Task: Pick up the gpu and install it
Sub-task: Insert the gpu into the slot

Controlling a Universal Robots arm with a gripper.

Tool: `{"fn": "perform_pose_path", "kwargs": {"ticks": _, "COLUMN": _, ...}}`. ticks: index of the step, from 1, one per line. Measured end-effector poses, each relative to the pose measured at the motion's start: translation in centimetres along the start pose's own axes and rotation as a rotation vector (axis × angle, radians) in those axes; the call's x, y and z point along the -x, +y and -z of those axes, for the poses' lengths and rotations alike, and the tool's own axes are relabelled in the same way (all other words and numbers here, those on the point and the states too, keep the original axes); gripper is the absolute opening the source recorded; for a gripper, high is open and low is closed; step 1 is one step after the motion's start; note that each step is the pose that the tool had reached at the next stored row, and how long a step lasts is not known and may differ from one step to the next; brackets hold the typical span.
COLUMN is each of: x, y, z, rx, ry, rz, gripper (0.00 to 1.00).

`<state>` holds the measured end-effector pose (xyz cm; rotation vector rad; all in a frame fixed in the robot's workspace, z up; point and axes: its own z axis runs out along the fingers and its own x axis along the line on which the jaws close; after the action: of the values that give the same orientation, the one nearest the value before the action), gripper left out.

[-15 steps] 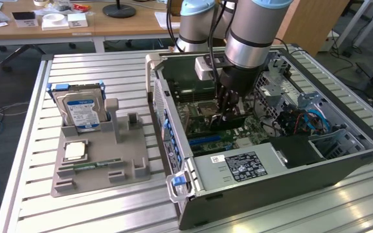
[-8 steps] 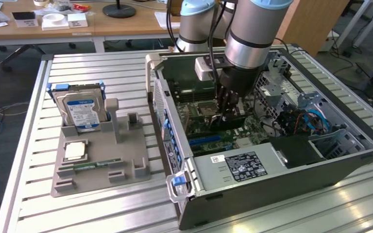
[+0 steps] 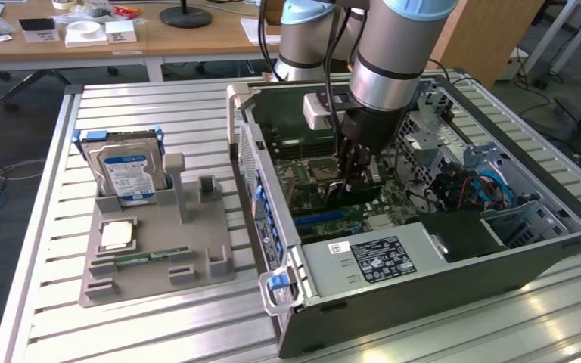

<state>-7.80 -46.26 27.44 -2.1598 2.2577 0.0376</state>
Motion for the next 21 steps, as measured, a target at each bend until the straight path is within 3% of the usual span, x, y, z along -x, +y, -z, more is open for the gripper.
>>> {"fn": "perform_pose_path", "kwargs": {"ticks": 21, "x": -0.02, "y": 0.24, "z": -0.15, "rx": -0.0004, "ry": 0.0001, "rz": 0.003, "gripper": 0.27}}
